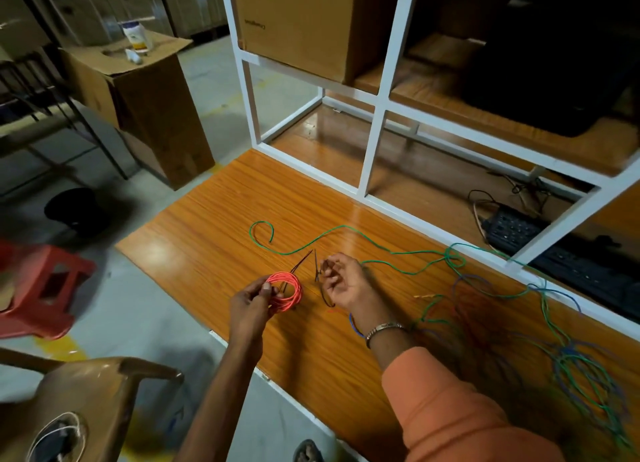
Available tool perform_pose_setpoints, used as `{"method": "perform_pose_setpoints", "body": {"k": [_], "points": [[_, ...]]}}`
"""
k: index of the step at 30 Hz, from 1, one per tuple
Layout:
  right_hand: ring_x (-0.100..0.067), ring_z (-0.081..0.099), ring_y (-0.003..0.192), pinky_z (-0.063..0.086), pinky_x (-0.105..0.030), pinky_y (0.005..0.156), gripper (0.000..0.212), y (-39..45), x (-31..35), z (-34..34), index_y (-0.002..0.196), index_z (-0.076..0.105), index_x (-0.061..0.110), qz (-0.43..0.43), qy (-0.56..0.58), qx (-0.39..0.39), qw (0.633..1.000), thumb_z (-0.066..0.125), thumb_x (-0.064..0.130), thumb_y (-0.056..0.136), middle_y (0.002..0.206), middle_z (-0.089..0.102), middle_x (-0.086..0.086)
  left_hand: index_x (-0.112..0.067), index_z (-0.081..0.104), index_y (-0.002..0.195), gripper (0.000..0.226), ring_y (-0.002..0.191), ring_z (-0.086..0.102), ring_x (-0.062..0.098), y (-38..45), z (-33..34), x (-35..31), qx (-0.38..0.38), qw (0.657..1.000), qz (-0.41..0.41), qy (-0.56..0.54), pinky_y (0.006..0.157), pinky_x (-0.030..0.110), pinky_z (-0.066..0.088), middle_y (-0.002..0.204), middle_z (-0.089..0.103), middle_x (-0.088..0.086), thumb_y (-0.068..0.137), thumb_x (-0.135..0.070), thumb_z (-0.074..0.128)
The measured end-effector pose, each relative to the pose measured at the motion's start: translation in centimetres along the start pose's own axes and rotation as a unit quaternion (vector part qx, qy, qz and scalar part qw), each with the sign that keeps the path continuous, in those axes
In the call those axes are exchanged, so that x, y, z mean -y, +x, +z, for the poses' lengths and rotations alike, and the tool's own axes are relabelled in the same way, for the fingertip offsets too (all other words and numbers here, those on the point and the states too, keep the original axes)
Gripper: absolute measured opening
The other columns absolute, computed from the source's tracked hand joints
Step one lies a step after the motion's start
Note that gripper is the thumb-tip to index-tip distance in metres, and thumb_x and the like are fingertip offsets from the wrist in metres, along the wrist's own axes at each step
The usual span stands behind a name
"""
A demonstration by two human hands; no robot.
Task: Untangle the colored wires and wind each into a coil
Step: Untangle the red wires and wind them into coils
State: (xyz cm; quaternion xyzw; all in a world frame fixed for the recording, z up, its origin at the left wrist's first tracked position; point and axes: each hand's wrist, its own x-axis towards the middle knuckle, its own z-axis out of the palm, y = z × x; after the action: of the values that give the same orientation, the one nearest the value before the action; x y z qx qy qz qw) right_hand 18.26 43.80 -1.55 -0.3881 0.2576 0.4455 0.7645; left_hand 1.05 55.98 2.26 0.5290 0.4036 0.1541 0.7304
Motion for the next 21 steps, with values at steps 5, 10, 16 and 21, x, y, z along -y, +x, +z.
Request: {"method": "perform_pose_setpoints", "body": {"k": [5,10,16,21], "points": [[-0.005,0.047,0.052,0.027,-0.011,0.038,0.013,0.1,-1.5,-1.1,0.084,0.062,0.008,0.009,-0.033,-0.036,0.999,0.057,0.011,0.095,0.069,0.066,-0.002,0.000,0.062,0.134,0.029,0.066,0.069,0.009,-1.6,0.6,0.6,0.007,1.000,0.004,0.014,0.070,0.031,0.059,0.082,0.069,0.007,0.109,-0.007,0.052],[-0.004,0.036,0.051,0.027,-0.013,0.035,0.007,-0.1,-1.9,-1.6,0.091,0.064,0.014,-0.015,-0.075,-0.066,0.995,0.061,0.011,0.096,0.068,0.050,0.004,-0.002,0.065,0.132,0.027,0.072,0.069,0.009,-3.1,0.0,1.5,0.010,1.000,0.009,0.018,0.070,0.027,0.061,0.087,0.070,0.006,0.109,-0.007,0.051],[0.002,0.039,0.034,0.023,-0.011,0.033,0.010,-3.4,-3.2,-1.5,0.092,0.066,0.012,-0.112,-0.112,-0.079,0.984,0.060,0.009,0.100,0.064,0.053,0.003,-0.002,0.065,0.131,0.027,0.082,0.070,0.019,-3.2,0.2,2.6,-0.016,1.000,0.018,0.020,0.072,0.031,0.060,0.093,0.072,0.013,0.108,-0.009,0.053],[-0.003,0.054,0.048,0.032,-0.014,0.043,0.008,-10.3,-4.4,-2.8,0.092,0.071,0.013,-0.202,-0.243,-0.042,0.948,0.067,0.016,0.098,0.070,0.074,-0.004,-0.005,0.073,0.119,0.022,0.085,0.067,0.025,-2.9,3.5,3.4,-0.019,0.997,0.062,0.052,0.083,0.046,0.059,0.090,0.073,0.015,0.107,-0.010,0.056]]}}
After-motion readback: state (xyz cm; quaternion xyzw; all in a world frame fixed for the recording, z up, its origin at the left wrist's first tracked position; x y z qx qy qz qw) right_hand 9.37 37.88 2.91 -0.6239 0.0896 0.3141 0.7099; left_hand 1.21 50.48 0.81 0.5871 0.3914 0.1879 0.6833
